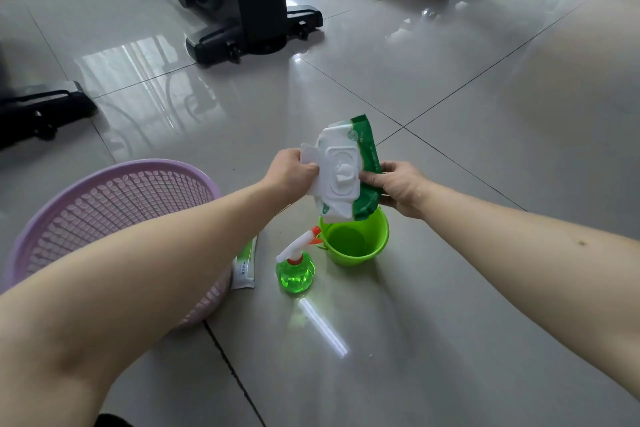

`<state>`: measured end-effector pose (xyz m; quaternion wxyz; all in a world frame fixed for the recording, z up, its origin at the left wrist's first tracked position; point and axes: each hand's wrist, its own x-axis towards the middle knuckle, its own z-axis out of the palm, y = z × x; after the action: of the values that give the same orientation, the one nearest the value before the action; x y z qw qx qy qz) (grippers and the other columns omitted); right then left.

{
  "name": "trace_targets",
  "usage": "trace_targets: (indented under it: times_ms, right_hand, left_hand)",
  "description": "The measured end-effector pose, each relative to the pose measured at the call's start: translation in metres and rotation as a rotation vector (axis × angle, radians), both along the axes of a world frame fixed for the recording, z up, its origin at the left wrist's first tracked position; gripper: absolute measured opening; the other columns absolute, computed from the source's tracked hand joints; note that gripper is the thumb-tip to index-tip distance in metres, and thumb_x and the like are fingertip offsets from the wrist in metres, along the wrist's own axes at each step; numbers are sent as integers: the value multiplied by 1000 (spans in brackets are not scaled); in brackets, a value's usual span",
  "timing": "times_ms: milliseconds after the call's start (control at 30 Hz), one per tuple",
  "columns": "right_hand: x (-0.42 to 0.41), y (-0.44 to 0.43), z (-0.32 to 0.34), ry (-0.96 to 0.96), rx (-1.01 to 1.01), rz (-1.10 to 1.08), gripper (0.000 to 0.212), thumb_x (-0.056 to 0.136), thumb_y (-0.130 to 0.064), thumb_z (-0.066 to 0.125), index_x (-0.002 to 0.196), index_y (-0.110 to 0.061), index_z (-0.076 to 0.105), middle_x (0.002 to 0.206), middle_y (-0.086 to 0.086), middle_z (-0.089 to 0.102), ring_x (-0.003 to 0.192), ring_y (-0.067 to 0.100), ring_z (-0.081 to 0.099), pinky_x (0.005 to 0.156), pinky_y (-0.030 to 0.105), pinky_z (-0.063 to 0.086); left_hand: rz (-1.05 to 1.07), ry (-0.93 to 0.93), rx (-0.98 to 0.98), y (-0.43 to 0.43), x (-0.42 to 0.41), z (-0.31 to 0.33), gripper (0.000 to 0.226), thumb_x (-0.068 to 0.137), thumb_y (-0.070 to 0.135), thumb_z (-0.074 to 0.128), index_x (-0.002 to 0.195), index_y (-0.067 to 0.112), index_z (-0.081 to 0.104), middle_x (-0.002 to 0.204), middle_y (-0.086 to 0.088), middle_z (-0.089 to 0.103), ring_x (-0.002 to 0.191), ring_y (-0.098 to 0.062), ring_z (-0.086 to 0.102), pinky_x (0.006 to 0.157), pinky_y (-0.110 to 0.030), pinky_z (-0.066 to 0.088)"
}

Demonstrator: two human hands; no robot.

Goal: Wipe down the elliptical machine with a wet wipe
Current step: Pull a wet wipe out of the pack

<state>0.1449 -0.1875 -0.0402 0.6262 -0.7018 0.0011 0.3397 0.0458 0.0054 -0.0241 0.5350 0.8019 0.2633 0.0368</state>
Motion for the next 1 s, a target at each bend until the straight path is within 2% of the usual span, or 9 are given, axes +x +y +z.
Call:
trace_targets:
  times_ms: [133,200,300,400,500,600,800,900,1000]
  right_hand:
    - [4,6,-1,-89,-118,-89,36,81,1,71,115,-8,61,108,12,69,97,28,69,80,41,62]
    - [0,9,3,-344,-279,-119,41,77,-12,67,118,-12,61,112,3,64,102,21,64,89,36,56]
    - [-11,10,7,-861,-412,-26,23,80,-13,69,101,-20,61,106,-2,53,92,16,53,84,27,45]
    - [-19,8,0,-1079,-417,188,23,77,-18,78,97,-20,67,103,-1,53,96,20,52,87,33,48]
    - [-21,9,-10,-1051,-503,268,32,76,-30,85,103,-19,72,105,0,57,103,23,54,92,39,49]
    - [-19,12,-12,-1032,-515,233,21,83,-29,82,101,-20,75,103,0,59,102,24,56,92,44,50]
    - [-20,15,-8,-945,-422,155,7,89,-25,73,83,-27,71,90,-4,62,86,18,59,83,37,53]
    - [-21,19,-2,-850,-383,97,12,91,-27,69,80,-25,64,75,-10,61,71,14,58,72,32,51]
    - [-19,26,0,-735,-297,51,11,92,-31,64,85,-25,60,80,-2,69,76,21,69,75,41,59]
  left_hand:
    - [80,3,-10,-4,5,-8,22,88,13,58,92,-4,71,82,-12,69,70,-21,57,64,-36,53]
    - [101,-15,29,-7,8,-8,18,85,13,54,77,2,66,68,-6,59,63,-21,48,57,-33,44]
    - [118,-27,64,-7,9,-6,20,84,12,53,65,11,58,60,0,51,58,-21,44,56,-31,39]
    - [152,-30,24,-5,10,-7,21,84,13,53,64,12,58,59,0,51,56,-21,43,55,-30,39]
    - [167,-13,-32,-2,10,-9,21,82,16,53,80,1,67,67,-4,57,60,-22,50,56,-32,43]
    - [156,12,-77,0,10,-12,32,69,25,51,84,7,72,77,-12,69,67,-24,60,61,-39,56]
    - [148,46,-75,2,8,-14,33,65,32,52,84,15,74,87,-11,77,89,-35,74,73,-53,62]
    - [148,34,-79,1,8,-13,31,67,32,53,83,16,74,85,-9,76,88,-34,74,74,-52,62]
    - [143,1,-81,-3,7,-10,25,72,27,55,84,13,73,86,-12,75,79,-32,72,73,-48,63]
